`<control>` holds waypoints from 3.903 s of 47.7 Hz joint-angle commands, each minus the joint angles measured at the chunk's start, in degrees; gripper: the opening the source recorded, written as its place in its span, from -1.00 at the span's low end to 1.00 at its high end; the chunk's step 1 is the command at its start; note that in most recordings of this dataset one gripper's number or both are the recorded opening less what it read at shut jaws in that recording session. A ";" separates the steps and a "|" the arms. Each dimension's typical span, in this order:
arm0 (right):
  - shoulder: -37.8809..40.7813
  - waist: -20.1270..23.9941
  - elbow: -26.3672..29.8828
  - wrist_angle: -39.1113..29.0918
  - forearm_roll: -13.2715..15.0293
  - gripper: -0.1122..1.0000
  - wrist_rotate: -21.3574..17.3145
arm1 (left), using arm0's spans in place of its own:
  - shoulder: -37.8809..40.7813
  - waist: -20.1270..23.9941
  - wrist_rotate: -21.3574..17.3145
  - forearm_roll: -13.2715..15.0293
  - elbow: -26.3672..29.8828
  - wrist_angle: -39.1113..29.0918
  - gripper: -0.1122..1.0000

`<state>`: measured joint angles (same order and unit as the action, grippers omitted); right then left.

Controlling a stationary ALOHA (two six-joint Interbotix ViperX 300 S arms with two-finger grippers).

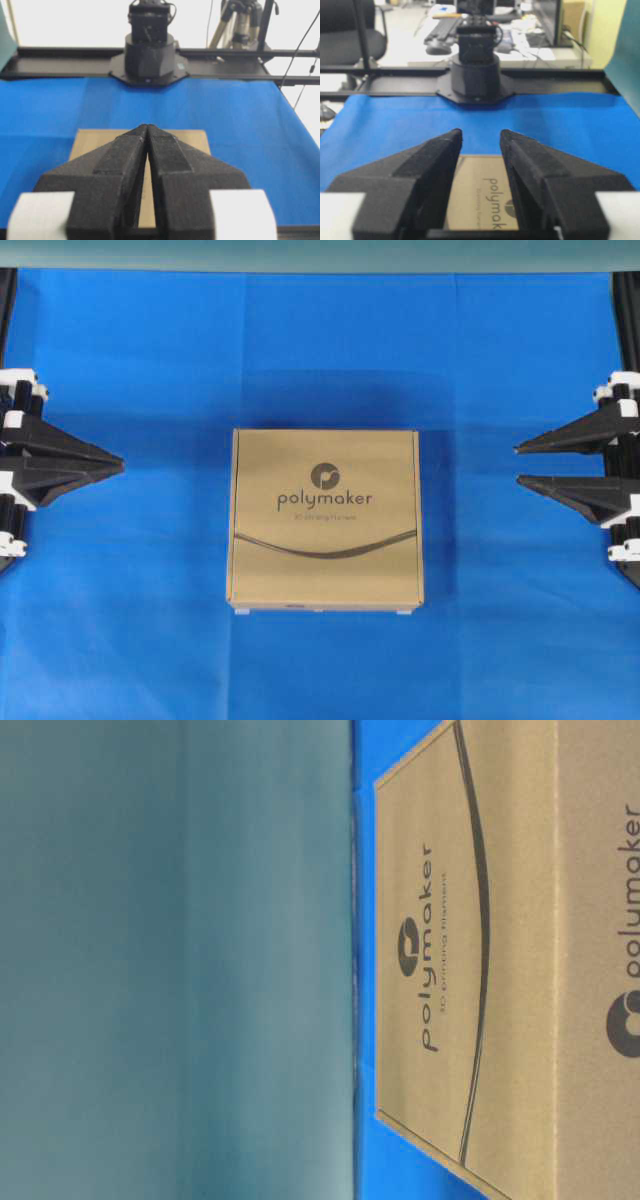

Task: Lift up the cardboard box by clamping it between your arms.
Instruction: 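Raise both grippers and swing them inward toward the box sides, then press both grippers flat against the left and right box sides, then squeeze the box between both grippers and lift it upward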

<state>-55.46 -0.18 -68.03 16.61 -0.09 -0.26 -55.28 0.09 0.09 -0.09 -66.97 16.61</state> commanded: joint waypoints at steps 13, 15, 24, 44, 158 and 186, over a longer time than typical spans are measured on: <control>1.76 -2.64 5.45 -24.35 -3.78 -0.83 -0.79 | 8.44 0.35 2.02 -1.05 6.86 -13.97 -0.80; 2.90 -3.16 6.59 -28.74 -3.78 -0.83 -0.79 | 9.58 0.44 2.02 -1.05 8.00 -17.14 -0.80; 9.05 -3.60 10.37 -41.66 -3.69 -0.82 -0.62 | 14.68 0.53 1.85 -1.05 11.78 -29.36 -0.80; 24.08 -3.78 13.71 -50.89 -1.49 -0.73 -0.35 | 25.14 1.76 0.88 -1.23 14.77 -39.46 -0.80; 48.52 -3.52 29.18 -42.71 -0.18 0.98 1.93 | 46.58 5.01 -1.41 -1.23 30.59 -40.25 0.77; 36.30 -3.60 44.74 -67.76 -0.79 0.98 1.32 | 35.42 5.01 -1.41 -1.23 48.78 -65.21 0.77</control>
<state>-17.84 -3.78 -29.00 -49.83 -0.18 2.29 -18.54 4.83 -1.67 -1.58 -23.91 -47.81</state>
